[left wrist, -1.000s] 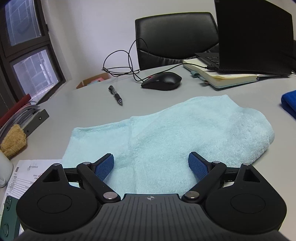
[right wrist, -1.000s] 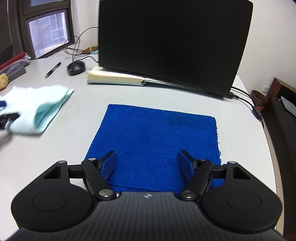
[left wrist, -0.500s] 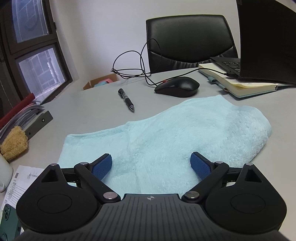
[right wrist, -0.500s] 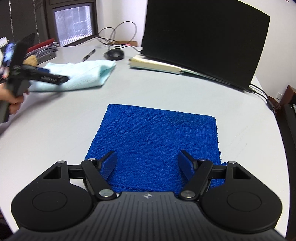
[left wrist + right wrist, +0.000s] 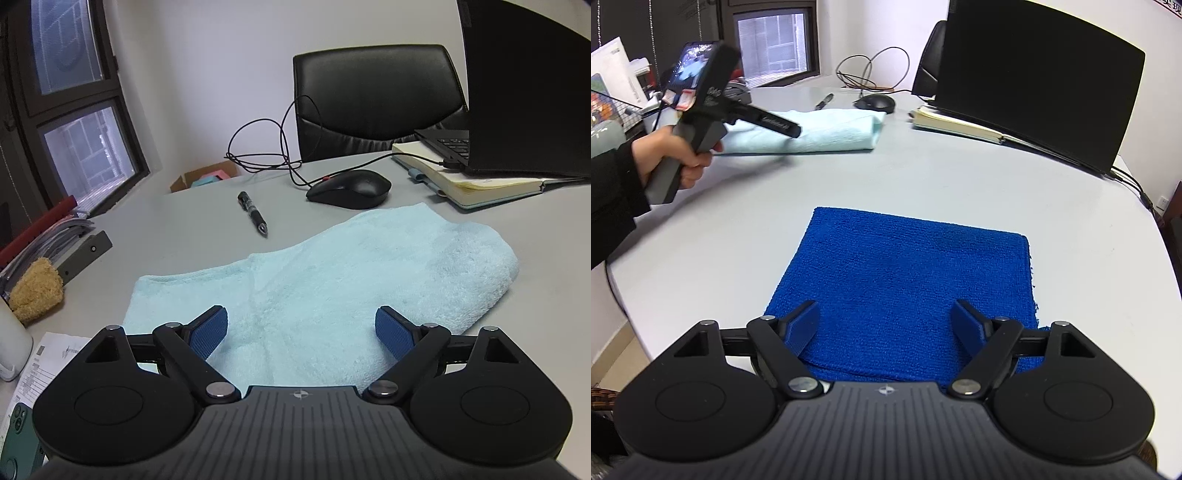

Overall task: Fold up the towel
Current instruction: 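Bring the right gripper over the folded dark-blue cloth, then lower the left gripper onto the dark-blue cloth's folded edge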

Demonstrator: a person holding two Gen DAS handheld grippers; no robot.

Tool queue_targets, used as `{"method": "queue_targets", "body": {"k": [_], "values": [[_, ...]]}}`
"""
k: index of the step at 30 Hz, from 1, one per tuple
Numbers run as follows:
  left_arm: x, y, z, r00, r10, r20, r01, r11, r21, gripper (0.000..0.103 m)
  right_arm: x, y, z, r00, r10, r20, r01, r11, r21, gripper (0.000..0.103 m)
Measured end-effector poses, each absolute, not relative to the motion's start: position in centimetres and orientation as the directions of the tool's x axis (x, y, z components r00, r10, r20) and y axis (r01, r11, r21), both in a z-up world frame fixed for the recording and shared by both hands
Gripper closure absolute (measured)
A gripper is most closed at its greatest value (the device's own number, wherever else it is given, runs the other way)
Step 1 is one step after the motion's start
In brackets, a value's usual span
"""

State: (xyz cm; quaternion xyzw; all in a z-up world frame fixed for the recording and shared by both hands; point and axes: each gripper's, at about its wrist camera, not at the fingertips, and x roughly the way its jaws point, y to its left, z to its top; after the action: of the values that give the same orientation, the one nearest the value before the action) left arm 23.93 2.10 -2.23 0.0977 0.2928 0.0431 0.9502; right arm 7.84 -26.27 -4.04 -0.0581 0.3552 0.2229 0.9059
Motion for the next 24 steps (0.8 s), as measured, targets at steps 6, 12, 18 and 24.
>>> {"method": "queue_targets", "body": {"k": [6, 12, 18, 24], "values": [[20.5, 1.0, -0.6, 0.862, 0.113, -0.495, -0.005, 0.977, 0.214, 0.014, 6.0, -25.4, -3.5, 0.689, 0.365, -0.626, -0.447, 0.894, 0.03, 0.024], [15.9, -1.0, 0.8, 0.887, 0.031, -0.461, 0.082, 0.971, 0.225, 0.014, 4.8, -26.5, -1.9, 0.719, 0.374, -0.586, -0.435, 0.899, 0.039, 0.024], [11.7, -3.4, 1.4, 0.888, -0.05, -0.456, 0.166, 0.962, 0.216, 0.013, 4.1, -28.9, -1.4, 0.737, 0.34, -0.584, -0.378, 0.924, 0.06, 0.024], [8.1, -5.9, 1.8, 0.883, -0.119, -0.454, 0.235, 0.949, 0.209, 0.013, 2.8, -31.5, -1.2, 0.755, 0.292, -0.586, -0.323, 0.945, 0.055, 0.024]]}}
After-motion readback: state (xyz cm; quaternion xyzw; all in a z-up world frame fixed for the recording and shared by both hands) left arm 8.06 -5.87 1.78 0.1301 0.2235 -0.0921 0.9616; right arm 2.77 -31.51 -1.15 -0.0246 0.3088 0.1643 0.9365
